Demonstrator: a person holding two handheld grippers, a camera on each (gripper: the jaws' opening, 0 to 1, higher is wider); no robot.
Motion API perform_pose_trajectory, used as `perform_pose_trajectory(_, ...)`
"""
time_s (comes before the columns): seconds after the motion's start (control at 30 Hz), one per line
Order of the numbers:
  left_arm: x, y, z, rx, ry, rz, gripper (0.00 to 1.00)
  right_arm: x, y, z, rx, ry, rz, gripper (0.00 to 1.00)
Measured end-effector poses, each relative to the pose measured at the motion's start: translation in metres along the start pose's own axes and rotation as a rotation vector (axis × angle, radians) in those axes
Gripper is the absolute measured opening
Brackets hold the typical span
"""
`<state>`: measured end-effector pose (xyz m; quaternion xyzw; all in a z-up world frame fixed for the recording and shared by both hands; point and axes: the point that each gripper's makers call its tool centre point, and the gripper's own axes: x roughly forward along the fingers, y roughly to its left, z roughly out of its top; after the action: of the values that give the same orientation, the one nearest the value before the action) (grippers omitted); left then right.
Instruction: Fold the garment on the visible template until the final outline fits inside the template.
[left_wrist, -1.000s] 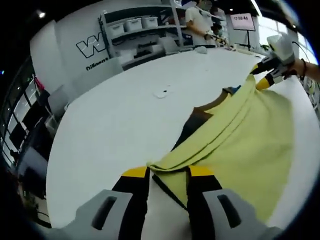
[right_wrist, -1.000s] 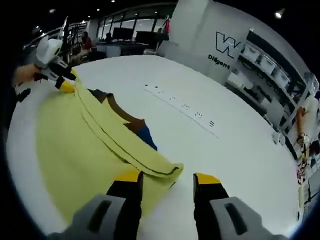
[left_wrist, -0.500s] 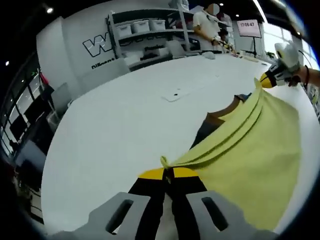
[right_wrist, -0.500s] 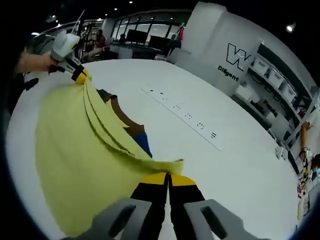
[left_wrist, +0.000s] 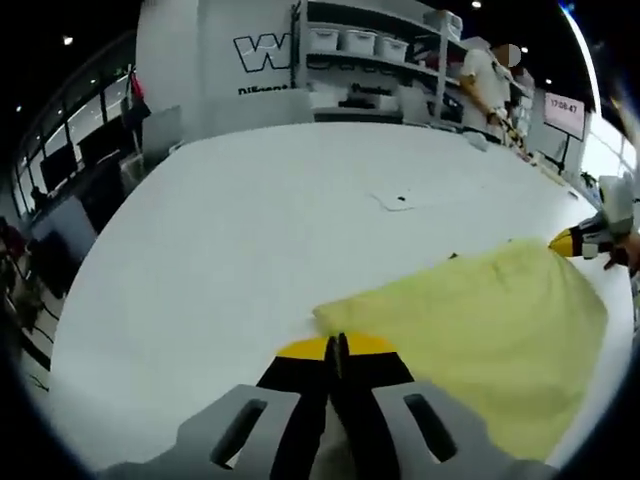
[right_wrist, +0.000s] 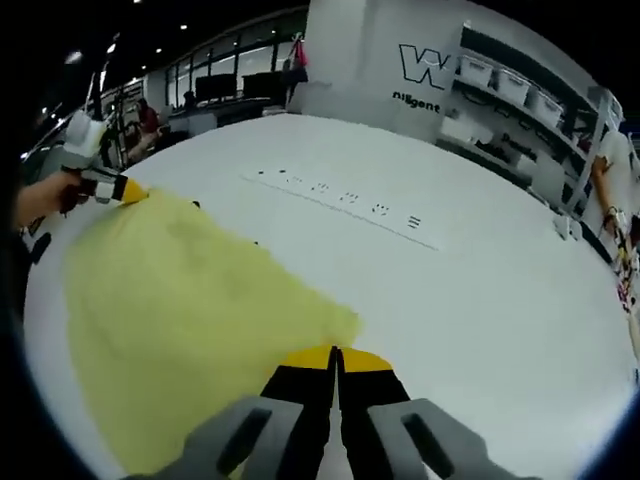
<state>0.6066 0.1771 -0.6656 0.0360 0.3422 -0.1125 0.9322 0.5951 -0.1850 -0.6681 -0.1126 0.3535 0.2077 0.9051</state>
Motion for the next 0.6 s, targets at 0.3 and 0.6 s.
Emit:
perform_pose_trajectory(0.3, -0.017, 0.001, -0.003, -0.013, 0.023, -0.011, 0.18, -0.009, 0.013, 0.0, 0.249, -0.016, 0.031, 0.15)
perform_pose_trajectory(0.6, -0.044, -0.017, 0.0, -0.014, -0.034, -0.094, 0.32, -0.035, 0.035, 0.0, 0.292, -0.046, 0.069, 0.33)
